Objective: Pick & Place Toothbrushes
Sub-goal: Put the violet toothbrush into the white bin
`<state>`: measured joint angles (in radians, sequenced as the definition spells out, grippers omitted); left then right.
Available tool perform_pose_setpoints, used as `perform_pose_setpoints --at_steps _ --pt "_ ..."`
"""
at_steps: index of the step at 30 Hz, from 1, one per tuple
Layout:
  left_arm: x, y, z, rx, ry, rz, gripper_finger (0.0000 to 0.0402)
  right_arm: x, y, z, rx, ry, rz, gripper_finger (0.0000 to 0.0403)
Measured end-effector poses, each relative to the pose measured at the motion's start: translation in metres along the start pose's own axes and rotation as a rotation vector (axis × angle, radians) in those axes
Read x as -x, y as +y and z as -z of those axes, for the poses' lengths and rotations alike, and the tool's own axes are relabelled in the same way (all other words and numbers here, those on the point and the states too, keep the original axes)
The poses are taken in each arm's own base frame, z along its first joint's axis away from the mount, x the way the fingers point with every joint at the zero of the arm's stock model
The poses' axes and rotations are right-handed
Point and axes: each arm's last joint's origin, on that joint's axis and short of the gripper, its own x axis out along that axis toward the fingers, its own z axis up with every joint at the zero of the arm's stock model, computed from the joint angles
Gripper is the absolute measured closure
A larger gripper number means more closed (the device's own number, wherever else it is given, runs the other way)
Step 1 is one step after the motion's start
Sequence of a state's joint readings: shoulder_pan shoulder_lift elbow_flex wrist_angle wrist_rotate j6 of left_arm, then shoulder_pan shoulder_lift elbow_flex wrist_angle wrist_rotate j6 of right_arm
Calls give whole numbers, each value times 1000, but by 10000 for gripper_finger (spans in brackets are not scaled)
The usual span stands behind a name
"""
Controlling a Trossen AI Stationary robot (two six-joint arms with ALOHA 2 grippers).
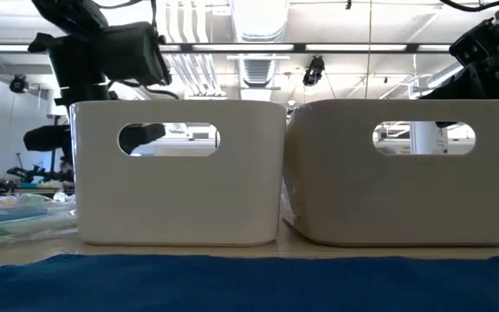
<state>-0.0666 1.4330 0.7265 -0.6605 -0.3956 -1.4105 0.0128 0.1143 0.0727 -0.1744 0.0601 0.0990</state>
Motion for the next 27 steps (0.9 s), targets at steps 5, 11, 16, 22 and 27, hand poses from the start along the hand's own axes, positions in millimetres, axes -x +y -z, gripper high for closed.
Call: perform_pose_setpoints --at_steps 5,11,16,22,27 --pt "0 -2 1 -15 40 31 287 0 0 0 1 0 0 394" --pt "0 -7 1 -46 62 77 287 0 0 0 1 0 0 394" --pt "-1 -6 3 -62 90 92 287 0 0 0 -3 0 0 394" --pt "-4 -5 5 -76 113 105 287 0 0 0 -3 0 0 394" --pt "-10 1 9 -79 135 96 287 0 0 0 1 0 0 394"
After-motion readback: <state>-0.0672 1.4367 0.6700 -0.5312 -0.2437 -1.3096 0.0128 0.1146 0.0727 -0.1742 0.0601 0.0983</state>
